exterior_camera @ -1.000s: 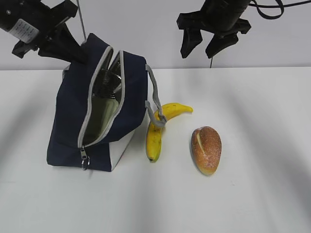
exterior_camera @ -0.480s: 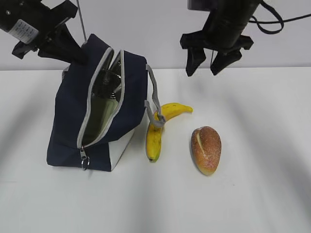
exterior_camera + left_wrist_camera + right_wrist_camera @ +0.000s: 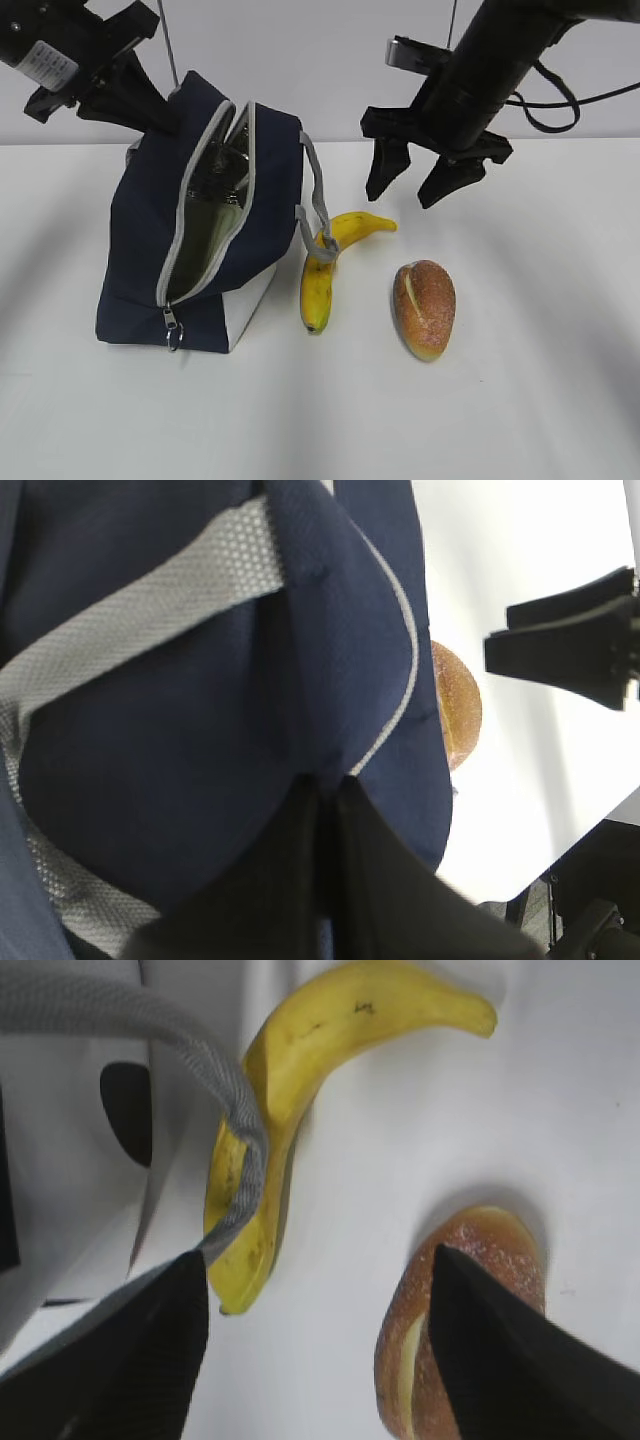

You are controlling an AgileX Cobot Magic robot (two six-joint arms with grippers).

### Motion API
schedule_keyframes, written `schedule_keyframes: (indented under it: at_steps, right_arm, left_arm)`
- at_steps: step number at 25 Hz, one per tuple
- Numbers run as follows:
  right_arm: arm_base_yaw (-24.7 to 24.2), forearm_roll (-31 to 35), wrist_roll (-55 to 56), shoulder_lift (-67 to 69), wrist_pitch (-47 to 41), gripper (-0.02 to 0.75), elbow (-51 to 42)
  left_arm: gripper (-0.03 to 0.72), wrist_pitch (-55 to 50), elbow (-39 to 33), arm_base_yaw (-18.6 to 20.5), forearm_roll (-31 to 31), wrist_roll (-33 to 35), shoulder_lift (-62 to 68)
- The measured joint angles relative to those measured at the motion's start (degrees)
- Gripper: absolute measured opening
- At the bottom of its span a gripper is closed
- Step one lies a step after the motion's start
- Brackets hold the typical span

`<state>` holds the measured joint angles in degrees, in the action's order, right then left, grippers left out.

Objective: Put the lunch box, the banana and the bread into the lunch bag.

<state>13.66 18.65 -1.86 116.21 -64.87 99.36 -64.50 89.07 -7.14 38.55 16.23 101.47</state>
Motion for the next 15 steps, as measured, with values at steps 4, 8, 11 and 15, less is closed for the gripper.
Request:
schedule_keyframes:
  at_steps: [4, 8, 11, 15]
  right_arm:
    - [0.0, 0.58, 5.79, 0.0, 8.16, 0.511, -3.28]
    - [0.0, 0.95, 12.23, 0.0, 15.38, 0.51, -4.64]
    - [0.0, 1.57, 15.31, 0.0, 18.61, 0.51, -4.75]
    - [0.11, 2.26, 16.03, 1.45, 19.73, 0.51, -4.75]
  left_arm:
    - [0.002, -0.04, 0.0, 0.0, -0.02, 0.0, 0.0]
    - [0.002, -0.04, 0.0, 0.0, -0.02, 0.0, 0.0]
    - [0.002, -0.12, 0.0, 0.0, -0.02, 0.0, 0.0]
    - [0.002, -0.16, 0.0, 0.0, -0.07, 0.0, 0.0]
